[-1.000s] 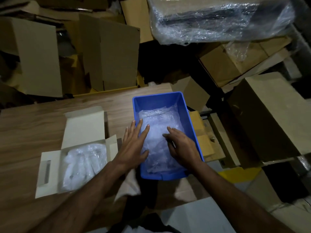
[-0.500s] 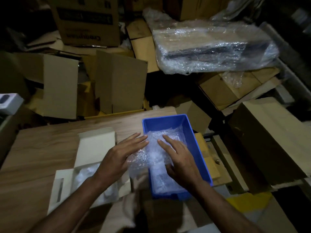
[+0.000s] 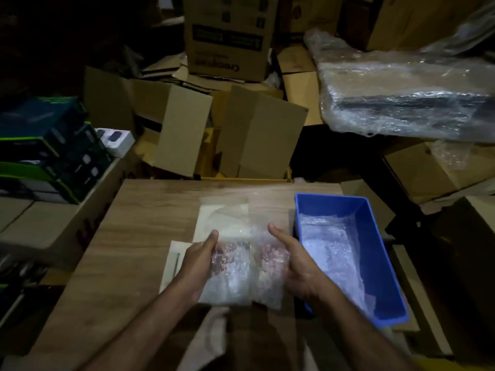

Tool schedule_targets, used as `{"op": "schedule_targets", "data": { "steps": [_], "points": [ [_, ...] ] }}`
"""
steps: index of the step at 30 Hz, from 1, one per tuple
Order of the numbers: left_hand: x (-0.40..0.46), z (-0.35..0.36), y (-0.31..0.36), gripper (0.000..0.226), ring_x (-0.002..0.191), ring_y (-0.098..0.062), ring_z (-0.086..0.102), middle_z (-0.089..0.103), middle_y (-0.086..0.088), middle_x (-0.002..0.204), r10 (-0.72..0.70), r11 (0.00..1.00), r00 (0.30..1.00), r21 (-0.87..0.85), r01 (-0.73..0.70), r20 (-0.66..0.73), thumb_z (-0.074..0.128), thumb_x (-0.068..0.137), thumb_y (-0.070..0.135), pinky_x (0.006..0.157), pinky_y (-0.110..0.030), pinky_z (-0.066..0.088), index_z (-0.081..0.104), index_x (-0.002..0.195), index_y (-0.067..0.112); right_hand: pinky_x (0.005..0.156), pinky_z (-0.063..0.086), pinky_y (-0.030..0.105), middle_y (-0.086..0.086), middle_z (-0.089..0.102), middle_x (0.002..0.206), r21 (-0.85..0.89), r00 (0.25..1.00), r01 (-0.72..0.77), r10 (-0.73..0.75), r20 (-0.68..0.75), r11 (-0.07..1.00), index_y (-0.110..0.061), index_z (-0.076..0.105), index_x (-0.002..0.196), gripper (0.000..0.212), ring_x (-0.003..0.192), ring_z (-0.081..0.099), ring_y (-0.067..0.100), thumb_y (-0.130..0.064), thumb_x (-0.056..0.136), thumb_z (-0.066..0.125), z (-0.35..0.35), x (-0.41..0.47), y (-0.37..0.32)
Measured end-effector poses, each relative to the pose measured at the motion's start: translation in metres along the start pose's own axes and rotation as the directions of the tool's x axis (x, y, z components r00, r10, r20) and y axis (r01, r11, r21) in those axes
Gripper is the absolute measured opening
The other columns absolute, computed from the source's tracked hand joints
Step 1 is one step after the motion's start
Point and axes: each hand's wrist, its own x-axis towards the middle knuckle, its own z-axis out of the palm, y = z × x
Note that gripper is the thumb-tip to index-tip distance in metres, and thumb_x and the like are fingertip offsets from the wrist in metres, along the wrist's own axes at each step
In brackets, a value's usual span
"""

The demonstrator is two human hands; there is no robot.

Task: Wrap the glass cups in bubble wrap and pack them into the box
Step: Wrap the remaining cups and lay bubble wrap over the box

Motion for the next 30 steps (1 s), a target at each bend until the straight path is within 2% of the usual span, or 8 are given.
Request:
{"op": "schedule_targets", "data": {
  "steps": [3, 7, 13, 18, 21, 24, 26, 30],
  "points": [
    [0.005, -0.023, -0.017, 0.043, 0.088, -0.037, 0.073, 0.076, -0.022, 0.099, -0.096, 0.995, 0.989, -0.05, 0.091, -0.109, 0.063, 0.098, 0.038, 0.087, -0.055, 0.057, 0.071, 0.106, -0.004, 0.076, 0.057, 0.035, 0.018, 0.075, 0.105, -0.143, 0.997, -0.037, 0.026, -0.077, 0.989, -0.001, 0.075, 0.114, 0.046, 0.089, 0.074, 0.03, -0.036, 0.084, 0.078, 0.006, 0.013, 0.028],
    [-0.002, -0.049, -0.028, 0.019, 0.064, -0.017, 0.071, 0.077, -0.019, 0.094, 0.055, 0.998, 0.969, 0.028, -0.05, -0.241, 0.068, 0.096, 0.021, 0.057, -0.03, 0.056, 0.063, 0.102, 0.004, 0.059, 0.058, 0.024, 0.007, 0.07, 0.104, -0.355, 0.936, 0.091, -0.202, -0.29, 0.931, -0.021, 0.026, 0.155, 0.095, 0.083, 0.077, 0.017, -0.008, 0.08, 0.084, -0.005, 0.031, 0.057],
    [-0.012, -0.087, -0.034, 0.057, 0.097, -0.014, 0.073, 0.062, -0.003, 0.128, 0.299, 0.951, 0.953, 0.103, -0.293, -0.049, 0.065, 0.096, 0.006, 0.073, -0.03, 0.061, 0.034, 0.135, 0.035, 0.077, 0.056, 0.02, -0.005, 0.072, 0.101, -0.675, 0.939, 0.212, -0.339, -0.06, 0.707, -0.016, 0.067, 0.128, 0.055, 0.088, 0.069, 0.004, 0.005, 0.079, 0.081, 0.0, 0.037, 0.068],
    [-0.013, -0.115, -0.015, 0.065, 0.112, -0.02, 0.07, 0.068, -0.007, 0.129, 0.175, 0.971, 0.964, 0.128, -0.203, 0.201, 0.074, 0.086, 0.0, 0.087, -0.03, 0.06, 0.054, 0.142, 0.024, 0.068, 0.059, 0.024, -0.003, 0.072, 0.089, -0.816, 0.911, 0.198, -0.409, -0.051, 0.544, -0.015, 0.068, 0.127, 0.058, 0.071, 0.068, 0.004, 0.004, 0.075, 0.084, 0.004, 0.042, 0.067],
    [-0.01, -0.123, -0.008, 0.08, 0.102, -0.011, 0.073, 0.069, -0.001, 0.13, 0.11, 0.868, 0.944, 0.433, -0.243, 0.31, 0.091, 0.069, 0.004, 0.088, -0.03, 0.06, 0.058, 0.14, 0.021, 0.063, 0.057, 0.019, -0.001, 0.074, 0.087, -0.872, 0.911, 0.158, -0.409, -0.052, 0.464, -0.019, 0.072, 0.121, 0.052, 0.068, 0.071, 0.005, -0.005, 0.074, 0.088, 0.007, 0.044, 0.063],
    [-0.003, -0.121, -0.002, 0.032, 0.086, 0.003, 0.067, 0.075, -0.001, 0.11, 0.297, 0.534, 0.909, 0.738, -0.413, 0.293, 0.087, 0.077, 0.021, 0.078, -0.018, 0.055, 0.078, 0.107, 0.022, 0.062, 0.058, 0.023, 0.0, 0.076, 0.079, -0.951, 0.922, 0.13, -0.386, 0.012, 0.282, -0.017, 0.08, 0.095, 0.016, 0.067, 0.071, 0.012, -0.018, 0.08, 0.085, 0.009, 0.044, 0.057],
    [0.0, -0.124, 0.003, 0.007, 0.094, -0.004, 0.058, 0.064, -0.002, 0.105, 0.382, 0.46, 0.87, 0.752, -0.472, 0.312, 0.08, 0.084, 0.032, 0.084, -0.026, 0.05, 0.075, 0.083, 0.028, 0.059, 0.052, 0.027, 0.0, 0.07, 0.067, -0.956, 0.946, 0.146, -0.318, 0.06, 0.253, -0.01, 0.076, 0.079, 0.018, 0.058, 0.063, 0.007, -0.026, 0.086, 0.08, 0.008, 0.042, 0.048],
    [0.001, -0.131, 0.008, 0.03, 0.108, -0.036, 0.064, 0.068, -0.011, 0.116, 0.207, 0.789, 0.907, 0.487, -0.376, 0.366, 0.068, 0.09, 0.048, 0.085, -0.055, 0.054, 0.073, 0.103, 0.022, 0.077, 0.055, 0.041, 0.005, 0.073, 0.086, -0.827, 0.975, 0.162, -0.218, 0.05, 0.538, -0.012, 0.074, 0.09, 0.026, 0.085, 0.07, 0.022, -0.038, 0.091, 0.073, -0.001, 0.039, 0.037]
  ]
}}
